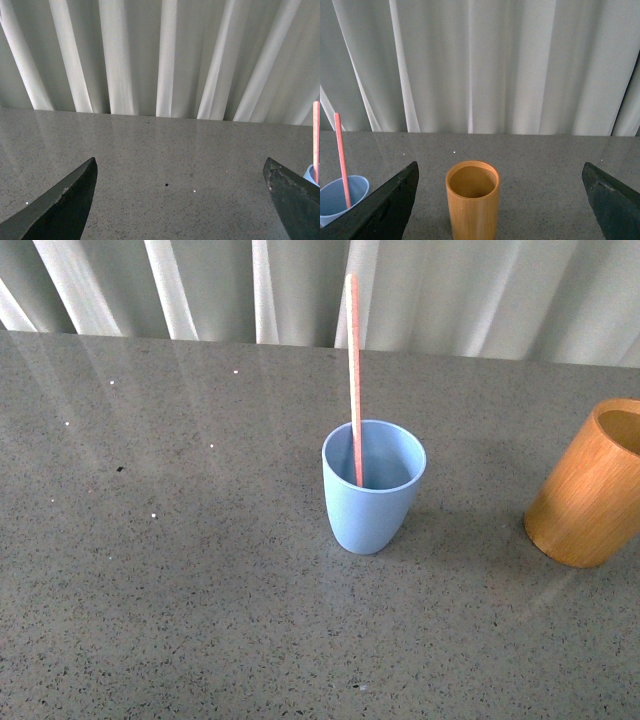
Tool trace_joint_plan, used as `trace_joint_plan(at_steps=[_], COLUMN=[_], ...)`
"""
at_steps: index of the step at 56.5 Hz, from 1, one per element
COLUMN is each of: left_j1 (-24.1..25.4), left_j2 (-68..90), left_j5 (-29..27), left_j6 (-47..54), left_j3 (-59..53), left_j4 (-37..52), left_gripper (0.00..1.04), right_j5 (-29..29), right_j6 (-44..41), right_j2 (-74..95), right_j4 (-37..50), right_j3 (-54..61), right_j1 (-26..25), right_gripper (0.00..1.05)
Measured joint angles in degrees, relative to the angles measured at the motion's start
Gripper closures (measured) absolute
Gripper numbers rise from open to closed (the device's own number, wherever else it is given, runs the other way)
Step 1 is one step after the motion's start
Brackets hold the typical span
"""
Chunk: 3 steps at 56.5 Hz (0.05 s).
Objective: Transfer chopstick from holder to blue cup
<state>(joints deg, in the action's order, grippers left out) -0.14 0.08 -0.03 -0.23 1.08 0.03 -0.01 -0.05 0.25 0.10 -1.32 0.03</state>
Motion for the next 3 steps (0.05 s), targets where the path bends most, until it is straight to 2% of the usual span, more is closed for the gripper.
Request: trace_joint_plan(at_steps=[3], left_j1=[0.0], left_j2=[0.0], left_j5=[0.02], left_j6=[0.0], left_j3=[0.0], left_j4=[0.0], left_gripper=[0.07], right_j5=[-0.02], right_j6=[0.0], right_j2=[0.0], right_j4=[0.0], right_j3=[0.0], right_j1=[0.0], right_gripper=[0.1])
